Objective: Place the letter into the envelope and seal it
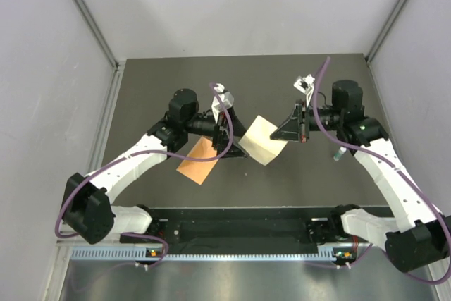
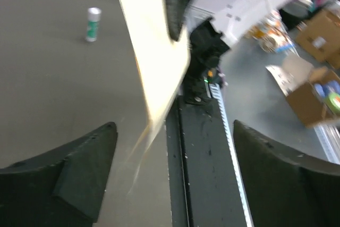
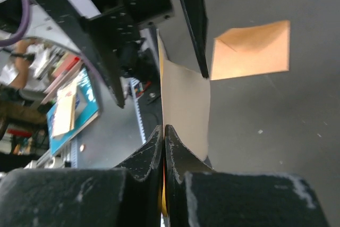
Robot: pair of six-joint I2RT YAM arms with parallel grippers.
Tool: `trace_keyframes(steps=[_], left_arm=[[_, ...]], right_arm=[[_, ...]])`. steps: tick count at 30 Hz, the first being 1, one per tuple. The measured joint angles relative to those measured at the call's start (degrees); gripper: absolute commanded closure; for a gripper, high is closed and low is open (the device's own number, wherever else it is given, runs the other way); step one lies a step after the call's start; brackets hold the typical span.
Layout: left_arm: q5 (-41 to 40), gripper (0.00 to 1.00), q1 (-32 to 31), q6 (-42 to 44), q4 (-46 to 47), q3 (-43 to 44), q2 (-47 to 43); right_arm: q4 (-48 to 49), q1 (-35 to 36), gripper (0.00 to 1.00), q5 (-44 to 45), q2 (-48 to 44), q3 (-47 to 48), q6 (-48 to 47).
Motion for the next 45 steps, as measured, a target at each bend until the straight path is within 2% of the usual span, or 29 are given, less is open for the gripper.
trace_keyframes(steps=[3, 8, 12, 18, 25, 33, 45], left_arm=[[-8.1, 0.01, 0.0, -3.5, 0.0, 0.0, -0.1], [-31.2, 0.01, 0.0, -13.9, -3.0, 0.7, -1.5], [-39.2, 0.01, 0.1, -24.7, 0.8, -1.5, -2.4], [-40.3, 0.01, -0.3, -39.9, 18.0, -10.4, -2.6], [-39.5, 0.01, -2.4, -47.2, 29.4, -11.2, -0.3], [-37.6, 0.01, -3.5, -49.5, 32.2, -8.9, 5.2], [-37.5, 0.01, -4.5, -49.5, 35.3, -8.5, 5.6]], right_arm=[[-3.1, 0.1, 1.00, 7.0, -0.7, 0.7, -0.1], [-4.9, 0.2, 1.00, 25.6, -5.2, 1.5, 1.7], [0.4, 0.2, 1.00, 31.7, -10.3, -1.0, 6.3], [10.4, 0.2, 1.00, 34.4, -12.2, -7.2, 14.8], [19.3, 0.2, 1.00, 34.5, -12.2, -13.3, 23.8], [28.7, 0.2, 1.00, 33.1, -12.2, -15.2, 30.8], [39.7, 0.2, 1.00, 27.2, -7.7, -19.3, 39.8]])
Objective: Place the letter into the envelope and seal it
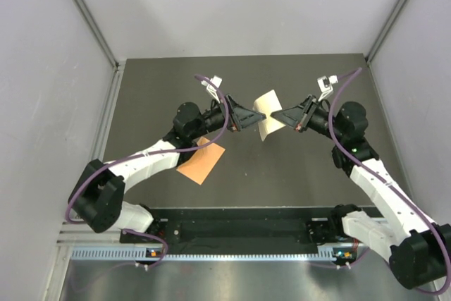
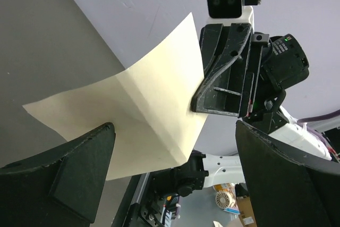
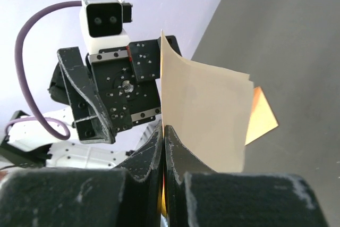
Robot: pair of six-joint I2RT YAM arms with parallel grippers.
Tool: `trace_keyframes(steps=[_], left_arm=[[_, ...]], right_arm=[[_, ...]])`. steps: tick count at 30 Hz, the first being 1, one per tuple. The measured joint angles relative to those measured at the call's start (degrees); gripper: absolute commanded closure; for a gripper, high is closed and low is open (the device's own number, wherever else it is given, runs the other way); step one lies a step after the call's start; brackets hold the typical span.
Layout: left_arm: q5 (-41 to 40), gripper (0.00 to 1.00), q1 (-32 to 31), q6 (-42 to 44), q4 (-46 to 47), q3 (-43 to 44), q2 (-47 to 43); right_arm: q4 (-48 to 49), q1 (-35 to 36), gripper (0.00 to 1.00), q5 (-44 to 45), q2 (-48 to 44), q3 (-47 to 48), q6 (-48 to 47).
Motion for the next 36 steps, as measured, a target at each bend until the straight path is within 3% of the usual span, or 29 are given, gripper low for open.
trace_keyframes(steps=[15, 21, 27, 36], left_arm=[[-1.8, 0.01, -0.1, 3.4, -5.2, 0.1, -0.4], [-1.6, 0.01, -0.1, 1.1, -1.0, -0.1, -0.6], [-0.3, 0.01, -0.1, -2.4, 5.7, -0.3, 0.8], [-1.3, 0.01, -0.1, -1.5, 3.5, -0.4, 1.3]], right_arm=[[5.6, 0.0, 1.00, -1.9, -2.0, -1.4, 4.2], [8.8, 0.0, 1.00, -2.0, -1.7, -5.3, 6.4], [18.3, 0.0, 1.00, -3.1, 1.3, -10.1, 12.5], [23.9, 0.0, 1.00, -3.1, 1.8, -10.4, 15.7]])
